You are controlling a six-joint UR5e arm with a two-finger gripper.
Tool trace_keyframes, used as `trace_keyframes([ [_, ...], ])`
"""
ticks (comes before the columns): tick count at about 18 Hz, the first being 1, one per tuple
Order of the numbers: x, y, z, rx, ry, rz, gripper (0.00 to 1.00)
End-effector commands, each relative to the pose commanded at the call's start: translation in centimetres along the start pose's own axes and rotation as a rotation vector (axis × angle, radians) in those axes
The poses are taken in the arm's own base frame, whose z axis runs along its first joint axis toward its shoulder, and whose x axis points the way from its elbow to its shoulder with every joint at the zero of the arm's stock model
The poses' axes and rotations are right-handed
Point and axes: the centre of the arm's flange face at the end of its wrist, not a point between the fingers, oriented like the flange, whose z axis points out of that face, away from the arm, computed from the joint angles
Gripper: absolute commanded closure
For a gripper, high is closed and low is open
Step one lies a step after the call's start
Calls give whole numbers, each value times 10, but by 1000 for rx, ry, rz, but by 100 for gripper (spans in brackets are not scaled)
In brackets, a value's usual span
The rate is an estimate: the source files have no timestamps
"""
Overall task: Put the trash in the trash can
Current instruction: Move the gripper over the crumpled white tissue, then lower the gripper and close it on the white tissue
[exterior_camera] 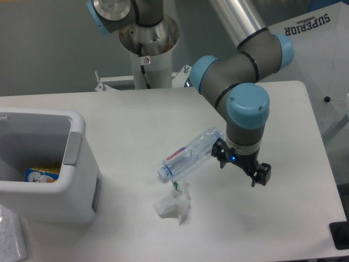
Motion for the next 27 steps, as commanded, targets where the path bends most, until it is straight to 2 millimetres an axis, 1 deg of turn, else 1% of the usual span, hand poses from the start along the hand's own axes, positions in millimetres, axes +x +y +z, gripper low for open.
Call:
trace_keyframes([
  [2,10,-8,8,30,-14,-37,0],
  [4,17,-16,13,31,-6,-169,0],
  [7,31,-38,24,30,13,-257,0],
  [8,37,-48,23,33,14,-283,0],
  [10,40,-52,23,33,16,-393,0],
  [11,46,-60,22,40,20,-423,0],
  [12,56,-72,27,41,34,-425,0],
  [13,62,-76,35,29,47,-417,0],
  [15,81,-90,43,21,64,-380,0],
  [16,91,-96,51,12,76,-366,0],
  [17,95,-98,61,4,86,-358,0],
  [19,97,-98,68,-3,94,-353,0],
  [21,101,-102,70,-3,96,-344,0],
  [22,100,-103,77,-10,101,-344,0],
  [25,94,-110,87,-13,101,-347,0],
  [26,93,-112,89,-14,101,-353,8],
  [27,95,-117,93,-14,100,-345,18],
])
